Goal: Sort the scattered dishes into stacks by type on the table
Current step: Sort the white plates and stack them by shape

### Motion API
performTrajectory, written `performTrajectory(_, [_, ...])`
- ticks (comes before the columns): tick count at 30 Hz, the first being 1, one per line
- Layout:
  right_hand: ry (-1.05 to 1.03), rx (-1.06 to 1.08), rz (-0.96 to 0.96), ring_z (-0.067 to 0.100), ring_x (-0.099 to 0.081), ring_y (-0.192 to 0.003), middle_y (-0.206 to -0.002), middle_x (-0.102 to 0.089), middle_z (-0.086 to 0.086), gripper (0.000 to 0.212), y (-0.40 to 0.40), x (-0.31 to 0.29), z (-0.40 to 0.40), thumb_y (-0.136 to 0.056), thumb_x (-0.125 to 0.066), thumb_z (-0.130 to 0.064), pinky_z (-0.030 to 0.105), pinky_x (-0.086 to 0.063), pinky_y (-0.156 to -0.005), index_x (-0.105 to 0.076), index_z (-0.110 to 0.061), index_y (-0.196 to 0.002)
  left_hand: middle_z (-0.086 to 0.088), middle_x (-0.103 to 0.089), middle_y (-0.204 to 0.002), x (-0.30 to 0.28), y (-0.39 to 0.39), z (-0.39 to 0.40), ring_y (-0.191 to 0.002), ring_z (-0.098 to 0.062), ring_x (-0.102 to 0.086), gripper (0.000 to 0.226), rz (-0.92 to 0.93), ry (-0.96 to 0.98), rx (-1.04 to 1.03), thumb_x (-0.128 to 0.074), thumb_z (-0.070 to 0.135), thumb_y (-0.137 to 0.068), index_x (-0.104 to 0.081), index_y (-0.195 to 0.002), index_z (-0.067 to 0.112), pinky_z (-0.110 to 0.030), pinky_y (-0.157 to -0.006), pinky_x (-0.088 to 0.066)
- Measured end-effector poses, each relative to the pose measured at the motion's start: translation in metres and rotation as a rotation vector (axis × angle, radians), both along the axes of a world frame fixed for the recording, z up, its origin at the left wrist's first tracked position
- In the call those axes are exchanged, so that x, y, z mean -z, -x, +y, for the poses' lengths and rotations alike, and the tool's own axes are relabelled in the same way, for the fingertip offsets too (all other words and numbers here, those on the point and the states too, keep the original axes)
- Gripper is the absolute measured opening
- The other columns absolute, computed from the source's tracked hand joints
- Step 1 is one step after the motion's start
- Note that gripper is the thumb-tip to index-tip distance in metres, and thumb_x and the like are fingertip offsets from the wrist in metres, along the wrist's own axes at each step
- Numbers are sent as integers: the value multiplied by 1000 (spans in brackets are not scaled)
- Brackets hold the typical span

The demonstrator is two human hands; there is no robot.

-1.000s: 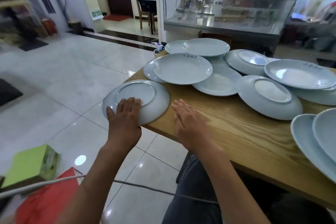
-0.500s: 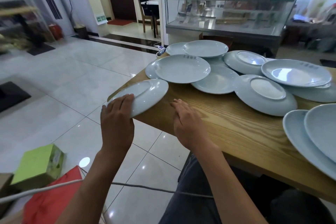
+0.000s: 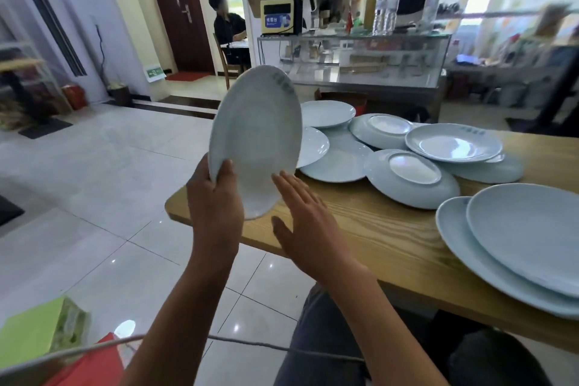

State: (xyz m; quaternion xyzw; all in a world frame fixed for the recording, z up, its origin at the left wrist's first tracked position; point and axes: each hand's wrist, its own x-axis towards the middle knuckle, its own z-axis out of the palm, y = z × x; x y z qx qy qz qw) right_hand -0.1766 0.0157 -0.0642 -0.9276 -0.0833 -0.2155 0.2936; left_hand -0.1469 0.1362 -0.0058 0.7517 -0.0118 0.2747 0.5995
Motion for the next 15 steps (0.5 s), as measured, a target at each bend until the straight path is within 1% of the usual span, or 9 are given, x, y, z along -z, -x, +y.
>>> performTrajectory(2, [9, 33, -36, 10, -12, -147, -160, -17, -6, 71, 8, -2, -14, -95, -56, -22, 30, -13, -118, -16, -28, -153, 7, -61, -99, -5, 1, -14, -86, -11, -58, 22, 106, 197, 86, -53, 21, -98, -58, -119, 17, -17, -68, -46])
performTrajectory(4, [35, 68, -68, 8, -11, -147, -159, -20, -6, 70, 19, -2, -31, -92, -55, -17, 27, -9, -117, -21, -30, -152, 11, -63, -97, -4, 2, -28, -91, -15, -60, 20, 168, 359, 222, -55, 17, -96, -57, -115, 22, -20, -66, -48])
performTrajectory(6, [74, 82, -55, 4, -8, -146, -159, -21, -7, 70, 31, -1, -47, -87, -53, -14, 26, -4, -118, -28, -31, -150, 8, -65, -99, -3, 3, -40, -94, -17, -62, 23, 222, 478, 321, -57, 11, -94, -57, -116, 19, -21, -66, -50])
performTrajectory(7, [93, 96, -48, 4, -9, -146, -158, -22, -6, 68, 37, 0, -55, -85, -52, -14, 28, -5, -119, -31, -30, -149, 6, -65, -100, -3, 4, -48, -96, -18, -62, 26, 247, 522, 361, -57, 9, -92, -57, -118, 17, -22, -66, -51])
performTrajectory(8, [107, 120, -59, 6, -13, -146, -157, -26, -4, 65, 42, 1, -61, -86, -51, -15, 33, -9, -121, -35, -29, -147, 5, -65, -100, -4, 6, -57, -96, -19, -62, 28, 271, 549, 394, -57, 8, -92, -56, -119, 15, -23, -66, -52])
performTrajectory(9, [121, 159, -94, 9, -21, -145, -155, -32, -1, 59, 47, 2, -67, -87, -48, -16, 38, -16, -120, -41, -26, -145, 4, -64, -100, -5, 9, -66, -95, -18, -62, 29, 298, 569, 426, -57, 7, -92, -55, -120, 15, -24, -67, -52])
performTrajectory(11, [157, 259, -200, 15, -38, -138, -146, -47, 3, 47, 55, 0, -79, -91, -41, -19, 45, -30, -115, -52, -21, -137, 2, -63, -100, -11, 16, -83, -92, -18, -61, 26, 359, 646, 501, -55, 5, -93, -53, -117, 15, -29, -73, -54])
performTrajectory(13, [179, 346, -293, 17, -48, -132, -138, -56, 2, 43, 66, -5, -95, -92, -40, -20, 44, -34, -112, -60, -18, -130, -3, -63, -104, -17, 22, -104, -93, -21, -61, 21, 426, 718, 613, -53, 4, -94, -52, -111, 16, -37, -83, -54])
performTrajectory(15, [221, 400, -369, 17, -52, -127, -133, -60, 1, 38, 80, -12, -115, -92, -45, -18, 44, -37, -110, -64, -18, -126, -9, -64, -109, -22, 28, -127, -97, -24, -63, 22, 458, 726, 704, -51, 4, -95, -52, -114, 13, -40, -87, -54])
